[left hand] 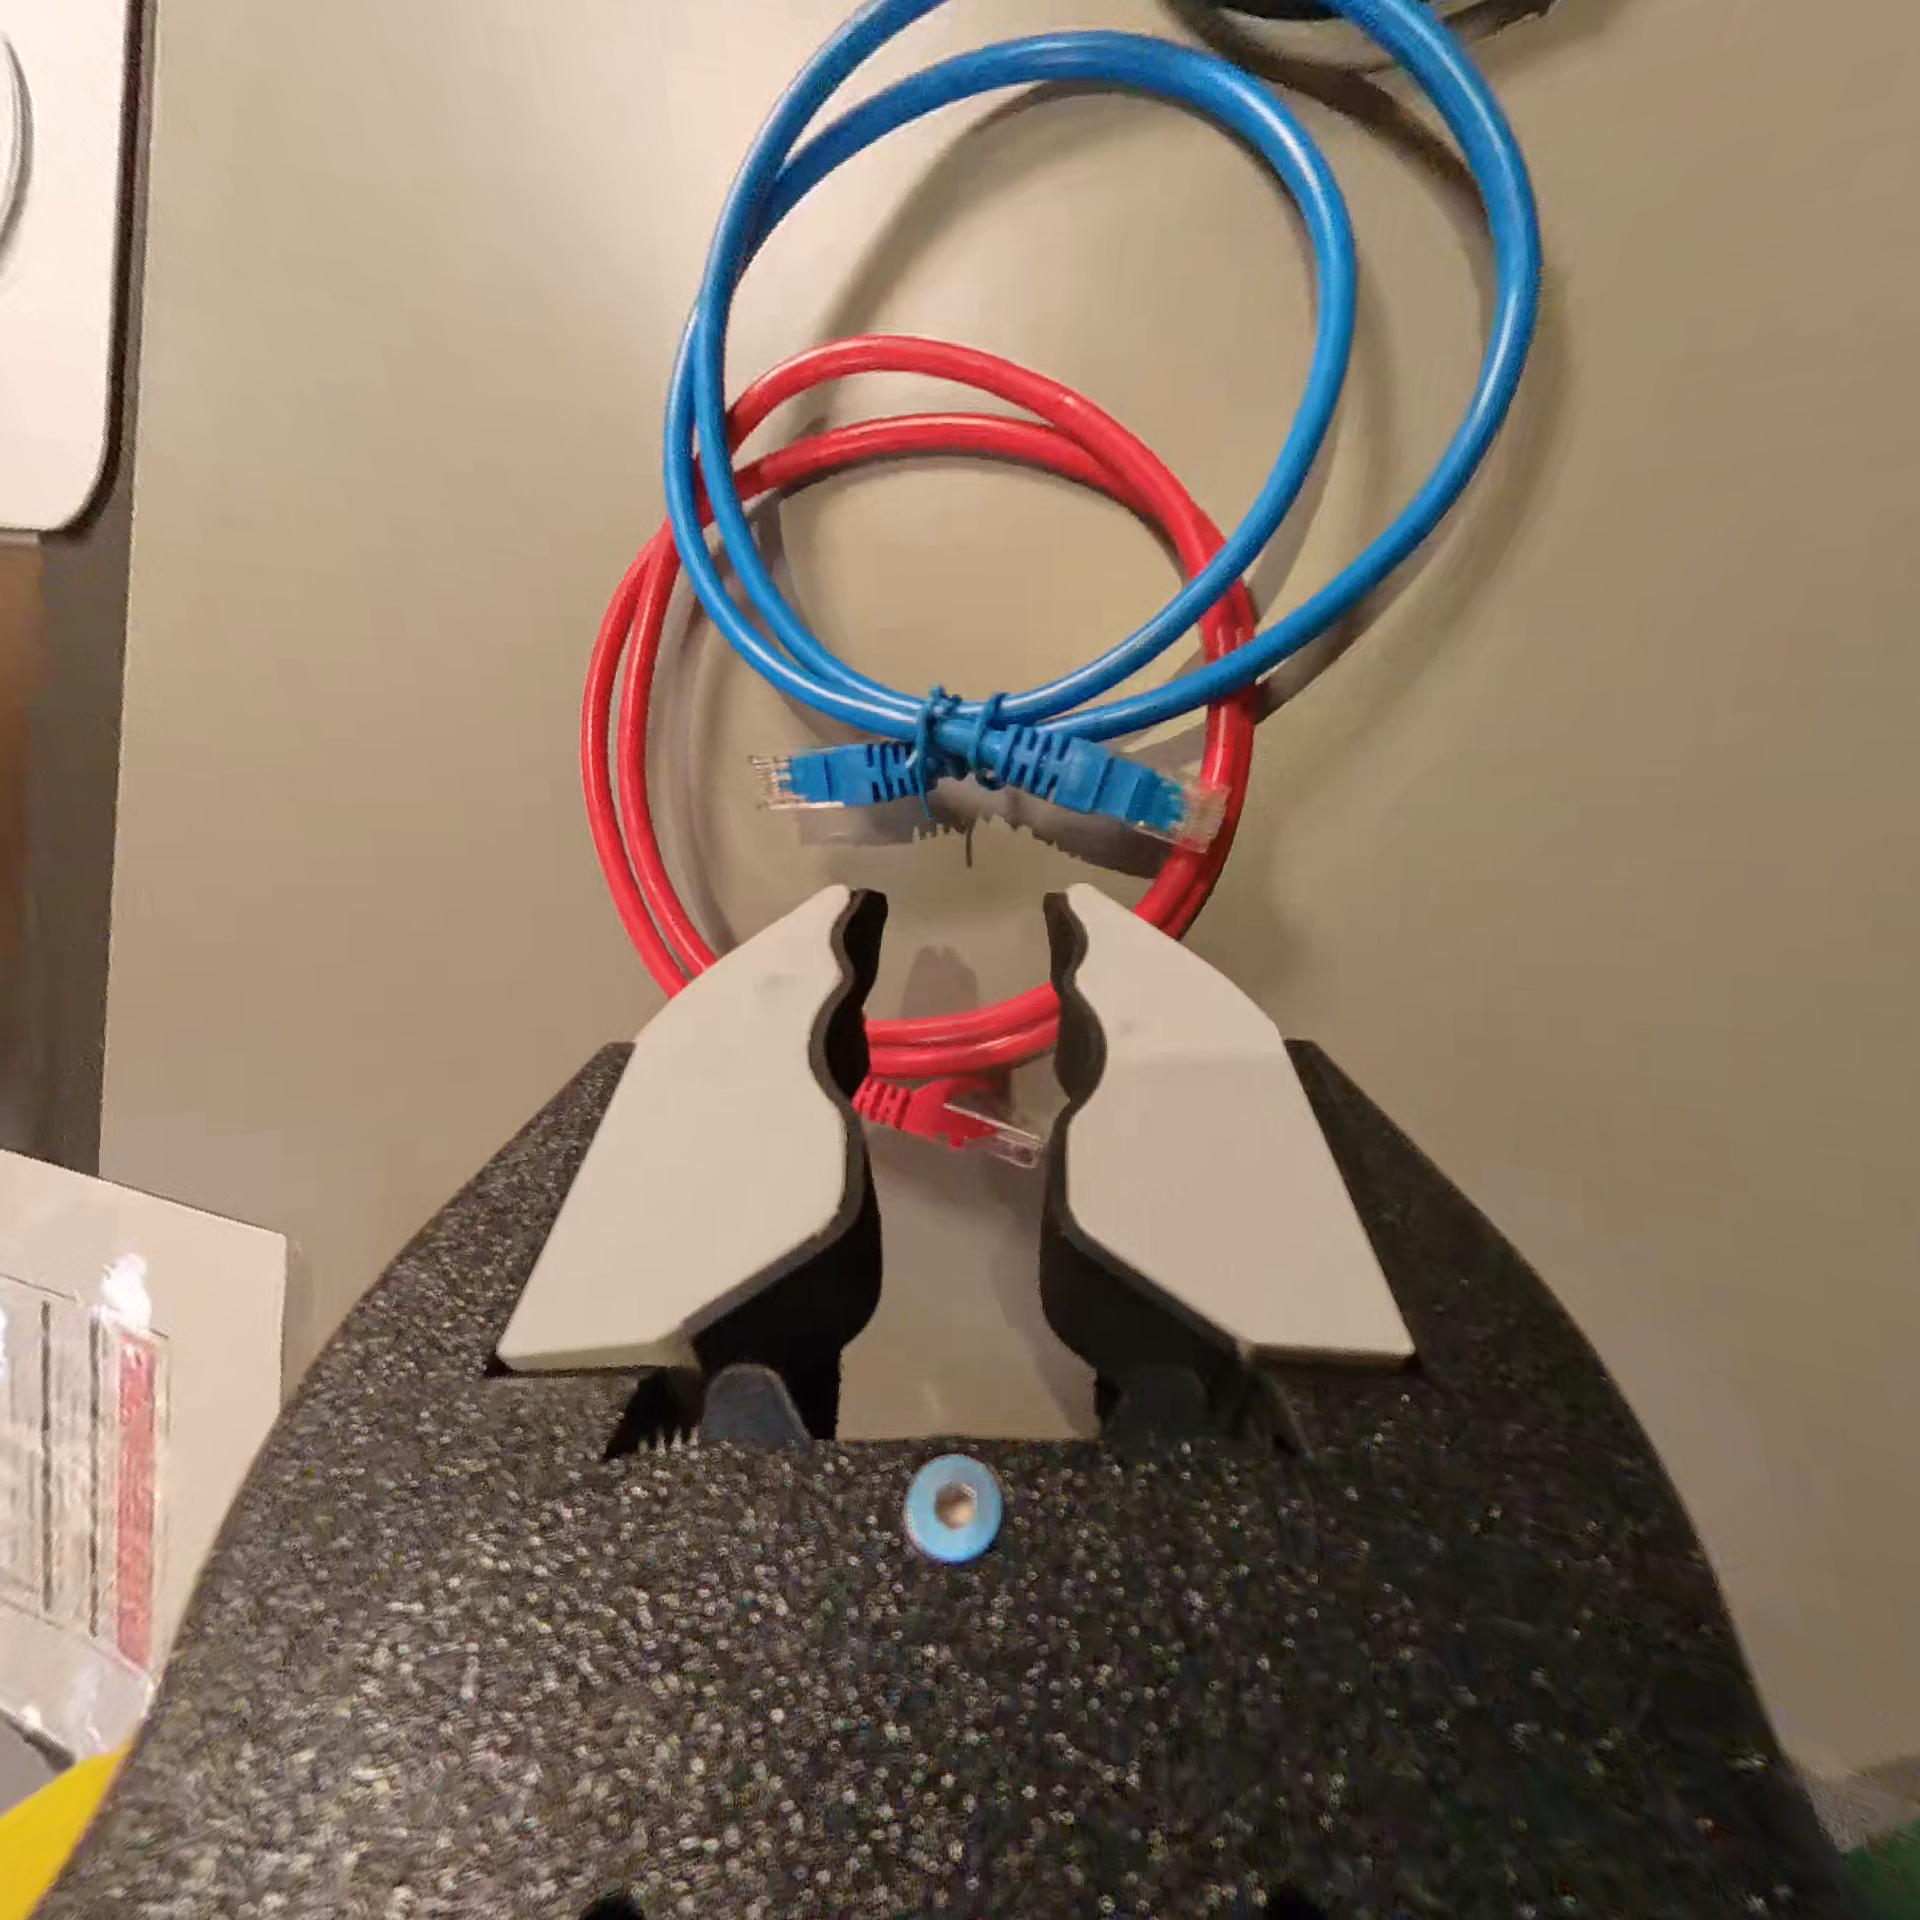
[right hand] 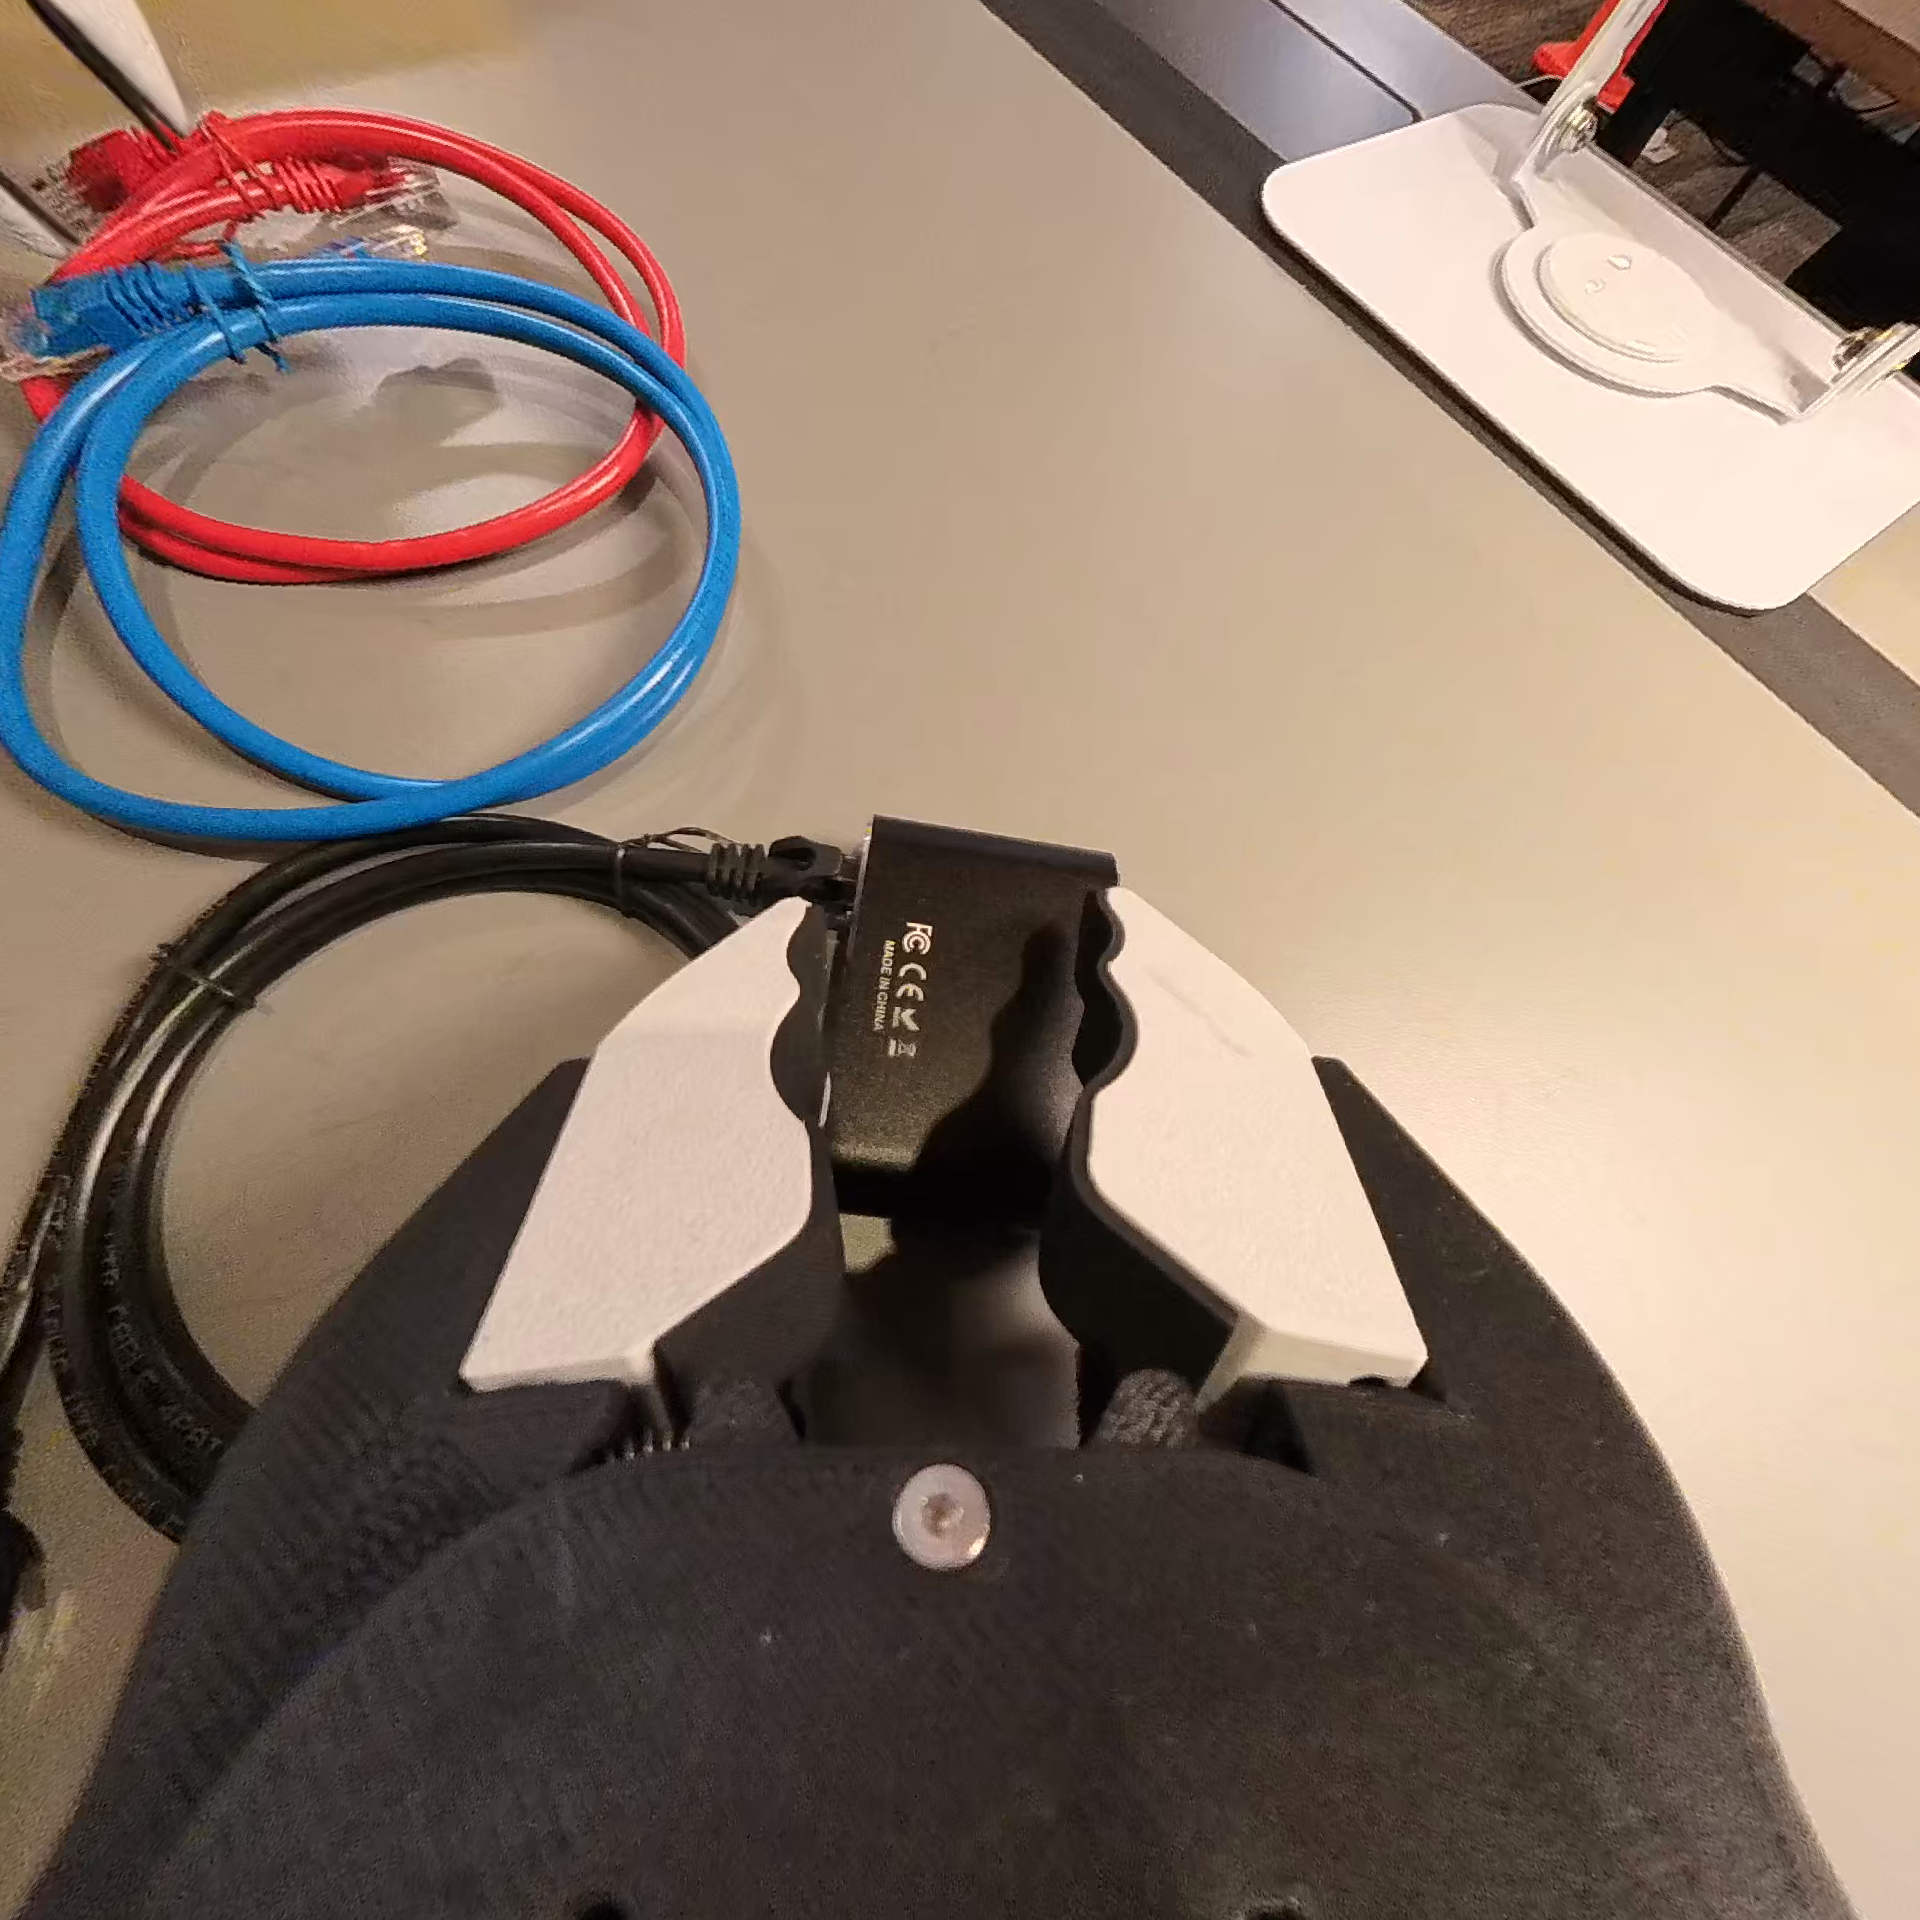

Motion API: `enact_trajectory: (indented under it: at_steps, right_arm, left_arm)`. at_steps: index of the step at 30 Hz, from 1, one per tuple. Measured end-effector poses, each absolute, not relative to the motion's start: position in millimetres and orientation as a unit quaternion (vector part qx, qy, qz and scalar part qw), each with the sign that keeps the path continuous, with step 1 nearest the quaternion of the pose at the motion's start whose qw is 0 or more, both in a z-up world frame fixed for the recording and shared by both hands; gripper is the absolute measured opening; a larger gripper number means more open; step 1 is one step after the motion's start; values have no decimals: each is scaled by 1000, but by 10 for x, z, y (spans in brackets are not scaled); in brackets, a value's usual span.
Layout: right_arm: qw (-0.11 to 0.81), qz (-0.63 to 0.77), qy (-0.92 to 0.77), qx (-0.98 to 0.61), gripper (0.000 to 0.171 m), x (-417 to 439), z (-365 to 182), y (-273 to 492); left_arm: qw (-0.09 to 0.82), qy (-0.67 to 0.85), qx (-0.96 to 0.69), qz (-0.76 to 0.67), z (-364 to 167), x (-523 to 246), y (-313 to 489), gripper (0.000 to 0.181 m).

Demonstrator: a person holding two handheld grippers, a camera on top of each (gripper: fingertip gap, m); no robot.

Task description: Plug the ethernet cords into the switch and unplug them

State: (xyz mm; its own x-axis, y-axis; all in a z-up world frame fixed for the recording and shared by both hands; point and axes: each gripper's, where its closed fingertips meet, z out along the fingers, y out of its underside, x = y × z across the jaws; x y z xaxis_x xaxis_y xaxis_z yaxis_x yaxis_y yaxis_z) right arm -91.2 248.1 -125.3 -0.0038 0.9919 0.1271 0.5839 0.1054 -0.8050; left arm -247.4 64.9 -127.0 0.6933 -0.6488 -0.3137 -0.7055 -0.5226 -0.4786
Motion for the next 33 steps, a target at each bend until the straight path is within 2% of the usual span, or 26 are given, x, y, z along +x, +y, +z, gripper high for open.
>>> enact_trajectory:
  at_steps: [4,7,15,19,24,33]
  right_arm:
    - [362,281,-650,-606,47,-913,-1254,2481]
    - [364,280,-651,-604,46,-914,-1252,2483]
    - [369,274,-659,-595,45,-920,-1253,2467]
    - [372,275,-657,-595,45,-919,-1245,2481]
    - [374,274,-656,-596,46,-918,-1241,2490]
    - [379,268,-658,-593,46,-914,-1241,2498]
  left_arm:
    - [307,418,-853,57,-1283,-2362,709,38]
    - [303,444,-839,87,-1338,-2334,749,51]
    - [344,513,-781,96,-1309,-2033,813,65]
    - [352,544,-756,91,-1327,-1863,813,59]
    - [352,567,-741,76,-1410,-1744,818,30]
    - [364,583,-722,81,-1380,-1716,819,26]
